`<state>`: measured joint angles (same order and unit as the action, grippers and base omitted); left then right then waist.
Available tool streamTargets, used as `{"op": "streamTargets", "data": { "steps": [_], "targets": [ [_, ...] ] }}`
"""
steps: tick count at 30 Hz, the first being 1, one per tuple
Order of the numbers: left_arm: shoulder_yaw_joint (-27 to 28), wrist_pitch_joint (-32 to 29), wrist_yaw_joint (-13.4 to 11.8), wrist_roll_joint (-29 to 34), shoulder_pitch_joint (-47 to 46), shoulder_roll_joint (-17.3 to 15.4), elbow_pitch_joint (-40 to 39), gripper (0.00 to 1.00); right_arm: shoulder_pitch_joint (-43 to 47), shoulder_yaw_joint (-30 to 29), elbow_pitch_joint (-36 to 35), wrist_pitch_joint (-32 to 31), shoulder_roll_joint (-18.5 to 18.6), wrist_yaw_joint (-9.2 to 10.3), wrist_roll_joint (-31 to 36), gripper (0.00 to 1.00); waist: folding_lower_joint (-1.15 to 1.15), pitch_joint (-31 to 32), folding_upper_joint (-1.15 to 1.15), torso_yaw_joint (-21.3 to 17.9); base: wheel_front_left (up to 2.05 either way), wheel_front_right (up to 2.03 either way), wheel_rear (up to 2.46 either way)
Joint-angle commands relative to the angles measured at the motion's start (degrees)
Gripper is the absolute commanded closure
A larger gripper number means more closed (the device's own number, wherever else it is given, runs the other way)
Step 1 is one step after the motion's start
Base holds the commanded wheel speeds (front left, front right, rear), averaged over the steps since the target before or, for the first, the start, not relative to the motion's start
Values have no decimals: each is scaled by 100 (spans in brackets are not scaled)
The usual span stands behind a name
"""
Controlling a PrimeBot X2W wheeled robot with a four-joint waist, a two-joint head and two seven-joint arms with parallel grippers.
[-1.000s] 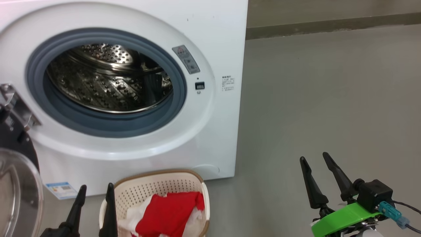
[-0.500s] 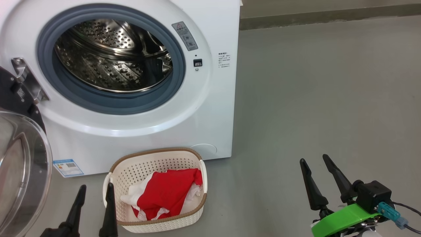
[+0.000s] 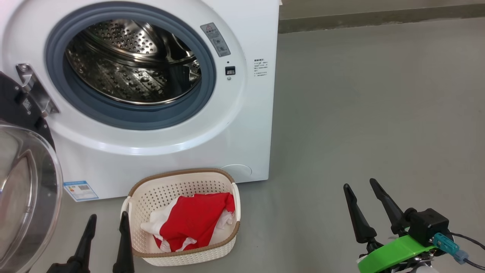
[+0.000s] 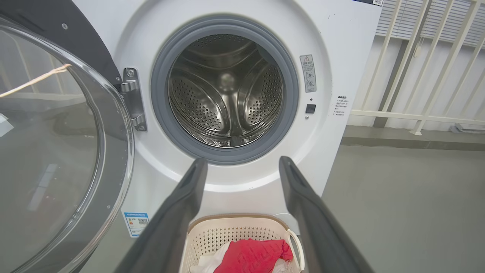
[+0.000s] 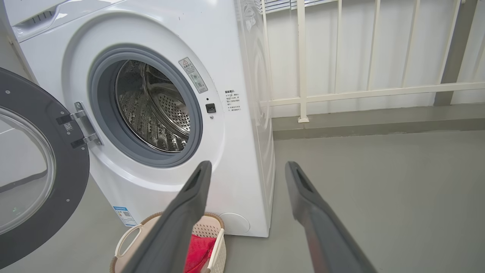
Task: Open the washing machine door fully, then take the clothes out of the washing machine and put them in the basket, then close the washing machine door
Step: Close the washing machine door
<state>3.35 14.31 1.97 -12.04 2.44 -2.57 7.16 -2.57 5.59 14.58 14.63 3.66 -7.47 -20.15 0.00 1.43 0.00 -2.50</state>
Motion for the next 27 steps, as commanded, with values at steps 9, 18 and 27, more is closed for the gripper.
{"op": "streamTargets", "data": {
  "steps": [9, 18, 27],
  "targets": [
    [223, 69, -205, 66, -121, -33, -235, 0, -182, 135, -161, 37, 86, -2, 62, 0, 0, 20, 0, 371, 0, 0, 0],
    [142, 67, -401, 54, -28, -32, -417, 0, -136, 266, -179, 37, 151, -2, -3, 0, 0, 63, 0, 1071, 0, 0, 0],
    [75, -24, -522, 109, 47, -49, -618, 0, -101, 400, -210, 37, 199, -2, -53, 0, 0, 117, 0, 1794, 0, 0, 0]
  ]
}}
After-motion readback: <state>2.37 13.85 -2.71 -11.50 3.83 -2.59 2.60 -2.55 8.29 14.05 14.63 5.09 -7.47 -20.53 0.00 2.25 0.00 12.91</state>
